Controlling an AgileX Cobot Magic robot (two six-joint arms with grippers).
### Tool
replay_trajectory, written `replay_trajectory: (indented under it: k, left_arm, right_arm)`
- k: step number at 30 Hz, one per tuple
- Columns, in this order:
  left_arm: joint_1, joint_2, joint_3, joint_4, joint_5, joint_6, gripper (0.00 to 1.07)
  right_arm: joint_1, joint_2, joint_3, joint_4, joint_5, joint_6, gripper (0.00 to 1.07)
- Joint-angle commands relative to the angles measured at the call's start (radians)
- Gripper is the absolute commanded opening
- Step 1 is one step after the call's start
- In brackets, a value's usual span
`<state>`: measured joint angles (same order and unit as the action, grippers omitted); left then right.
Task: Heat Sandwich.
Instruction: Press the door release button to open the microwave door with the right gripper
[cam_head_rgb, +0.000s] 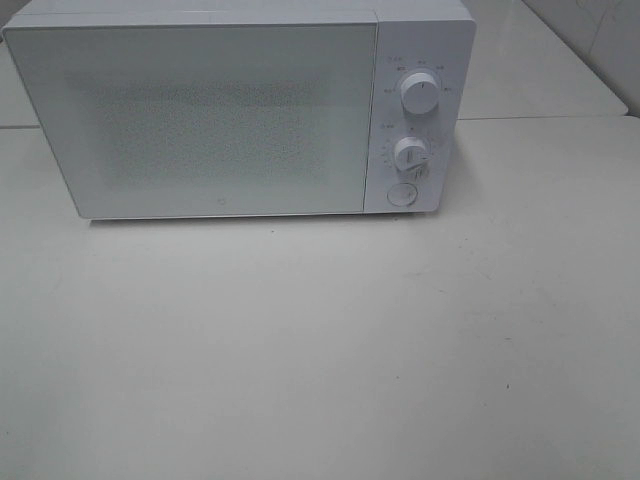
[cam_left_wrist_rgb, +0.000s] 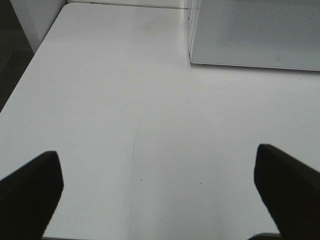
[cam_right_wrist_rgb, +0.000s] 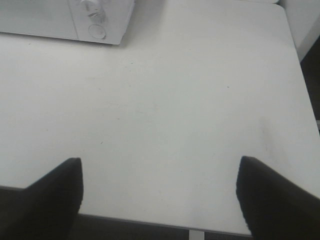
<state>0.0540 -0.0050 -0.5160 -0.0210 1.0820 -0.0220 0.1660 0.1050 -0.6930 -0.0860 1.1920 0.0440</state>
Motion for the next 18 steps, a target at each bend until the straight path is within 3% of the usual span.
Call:
replay_trajectory:
  k: [1, 7, 18]
  left_arm:
    - [0.002, -0.016, 0.000, -0.002, -0.009, 0.001, 0.96]
    - [0.002, -0.016, 0.000, -0.002, -0.009, 0.001, 0.96]
    - [0.002, -0.004, 0.000, -0.002, -0.009, 0.001, 0.96]
  right_arm:
    - [-0.056, -0.064, 0.044, -0.009, -0.037, 0.023, 0.76]
    - [-0.128, -0.136, 0.159, 0.001, -0.136, 0.039, 0.76]
    - [-0.128, -0.136, 0.194, 0.015, -0.198, 0.035, 0.76]
